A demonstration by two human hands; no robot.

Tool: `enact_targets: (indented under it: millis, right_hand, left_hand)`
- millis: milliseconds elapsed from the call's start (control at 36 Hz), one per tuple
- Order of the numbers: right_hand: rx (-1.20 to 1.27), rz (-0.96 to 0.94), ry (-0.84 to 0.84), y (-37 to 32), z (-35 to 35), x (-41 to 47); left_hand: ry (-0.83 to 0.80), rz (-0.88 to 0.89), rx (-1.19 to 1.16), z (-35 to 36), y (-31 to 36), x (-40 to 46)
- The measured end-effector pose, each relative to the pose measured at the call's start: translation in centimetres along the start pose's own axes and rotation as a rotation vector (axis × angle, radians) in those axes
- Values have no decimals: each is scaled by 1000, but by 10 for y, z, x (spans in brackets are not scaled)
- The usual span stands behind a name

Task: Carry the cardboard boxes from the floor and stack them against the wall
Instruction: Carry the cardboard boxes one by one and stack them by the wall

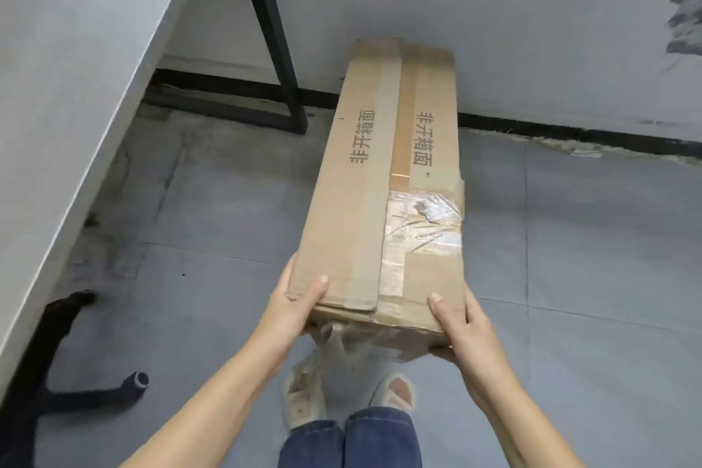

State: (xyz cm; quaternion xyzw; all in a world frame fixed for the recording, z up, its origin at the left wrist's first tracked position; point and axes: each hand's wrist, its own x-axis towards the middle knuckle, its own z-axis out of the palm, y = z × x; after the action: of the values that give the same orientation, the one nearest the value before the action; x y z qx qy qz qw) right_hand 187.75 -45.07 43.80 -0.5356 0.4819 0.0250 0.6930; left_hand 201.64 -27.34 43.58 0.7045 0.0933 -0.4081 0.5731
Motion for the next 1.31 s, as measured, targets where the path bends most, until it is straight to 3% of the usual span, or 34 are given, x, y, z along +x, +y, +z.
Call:
enact_targets:
  millis: [167,250,333,500,583,667,917,1111,1306]
  right_hand:
    - [44,180,-53,60,-2,20]
    - [6,179,-48,71,-5,26]
    - [-8,165,-51,67,-6,38]
    - [-36,86,-32,38,0,98]
    - [-70,64,-46,21,12,127]
    - [-111,68,-88,20,19,137]
    - [-164,97,-38,19,7,133]
    - [-320,125,-25,-40,-9,82]
    - [-353,-60,-95,-107,-43,-55]
  left_hand:
    - [-16,-276,-23,-5,-63,5]
    - [-33,-406,-90,-8,-84,9]
    - [-20,-430,-141,-5,-87,24]
    - [16,-285,-182,14,-53,81]
    - [108,-201,-171,19,-35,116]
    - [176,-188,-92,16,-30,132]
    - [173,-183,129,27,-24,121]
    - [78,-70,639,15,31,62]
    - [-20,107,648,5,115,-70]
